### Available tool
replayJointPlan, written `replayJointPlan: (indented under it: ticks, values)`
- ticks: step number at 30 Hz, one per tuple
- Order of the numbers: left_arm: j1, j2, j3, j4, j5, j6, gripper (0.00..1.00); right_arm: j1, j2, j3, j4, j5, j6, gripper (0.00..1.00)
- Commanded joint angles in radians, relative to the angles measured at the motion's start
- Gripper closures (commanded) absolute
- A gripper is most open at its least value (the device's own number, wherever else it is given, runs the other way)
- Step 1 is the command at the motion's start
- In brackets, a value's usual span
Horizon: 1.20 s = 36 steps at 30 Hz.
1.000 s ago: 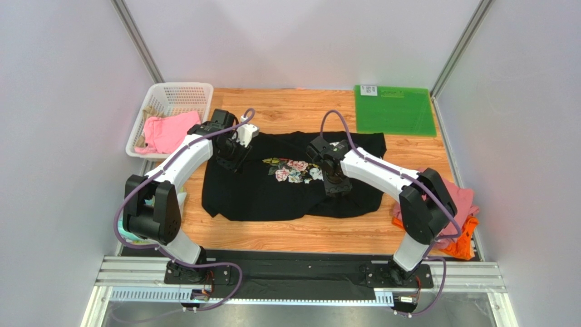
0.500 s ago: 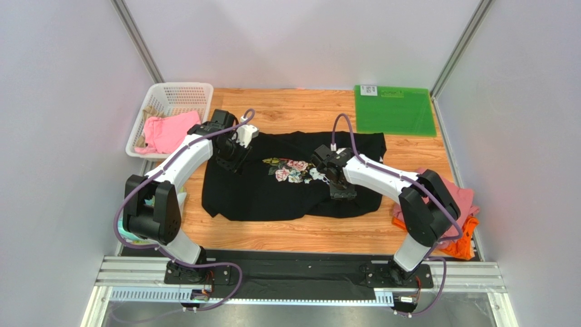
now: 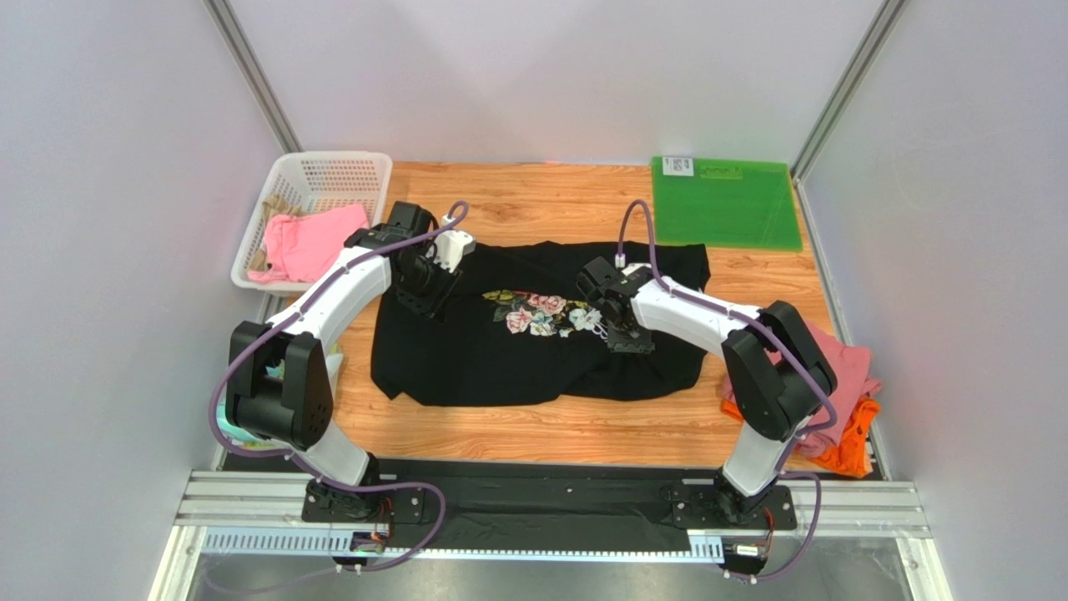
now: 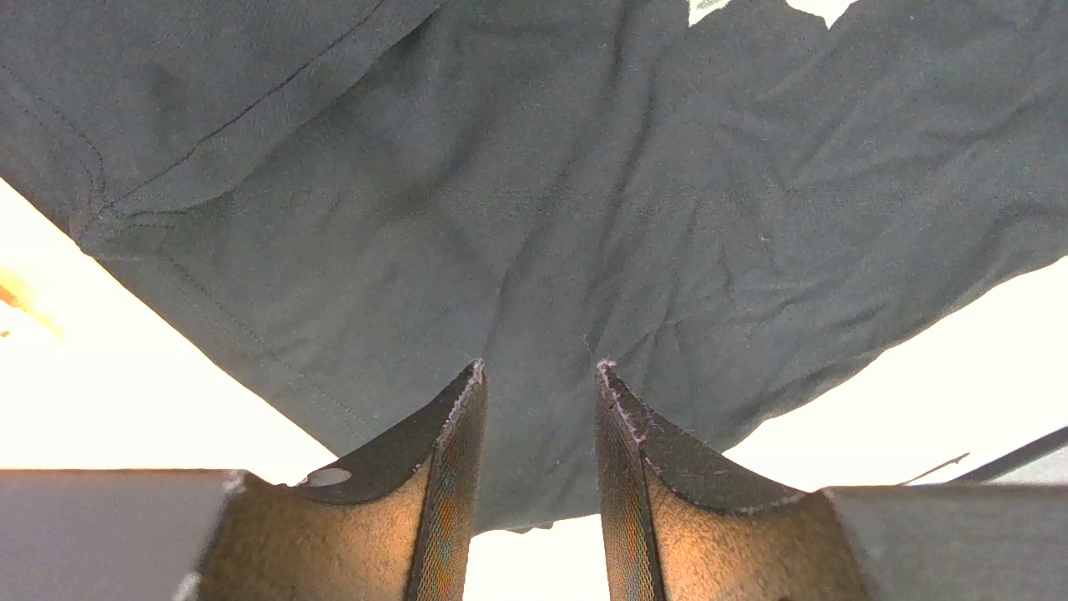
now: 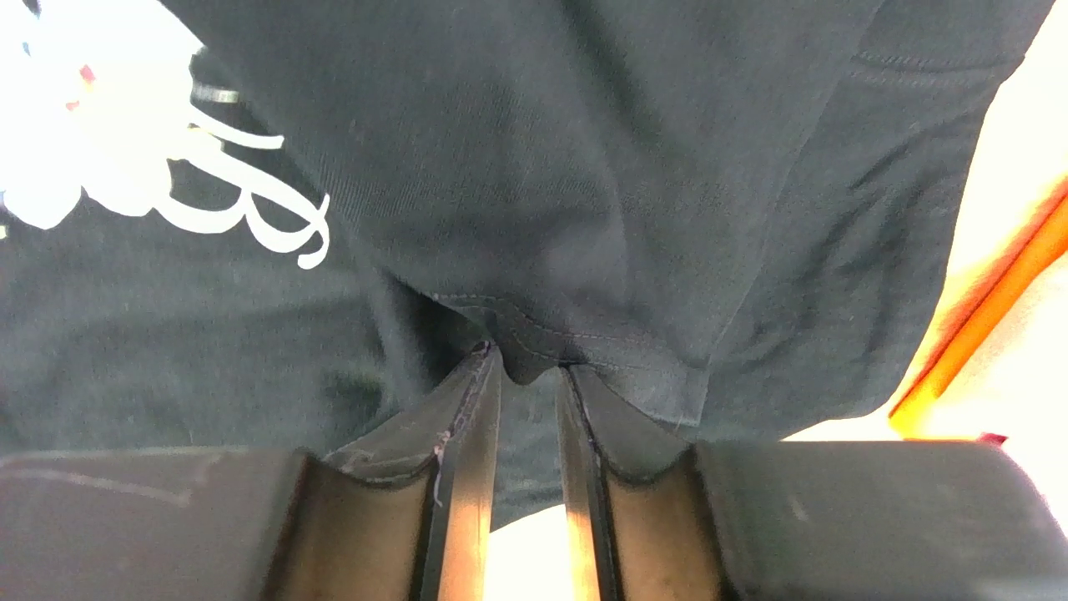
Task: Fold and stack the t-shirts
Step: Fold the flattened tshirt in 1/3 of the way
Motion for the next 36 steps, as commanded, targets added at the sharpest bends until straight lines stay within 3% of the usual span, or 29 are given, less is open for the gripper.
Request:
replayJointPlan:
  ticks: [1,8,23,27,29,36]
  values:
    - [-0.006,-0.029,-0.002,-0.005,0.011,0.017,0.57,-0.027,-0.001,0.059,0.05,0.045,0.004,0.72]
    - [-0.006,-0.029,-0.008,-0.004,0.017,0.014,0.57,-0.073,-0.021,0.111,0.048,0.042,-0.01,0.74]
    - [-0.006,-0.047,-0.023,-0.005,-0.001,0.028,0.57,-0.26,0.123,0.208,0.076,-0.024,-0.073,0.79]
    - [-0.006,-0.049,-0.026,-0.004,0.002,0.028,0.57,-0.225,0.028,0.153,0.051,-0.009,-0.071,0.75]
    - [-0.006,-0.042,-0.026,-0.004,0.007,0.027,0.57,-0.2,-0.02,0.136,0.016,0.031,-0.065,0.68]
    - [-0.006,-0.038,-0.019,0.001,0.023,0.011,0.57,-0.137,-0.133,0.018,0.01,-0.1,-0.008,0.65]
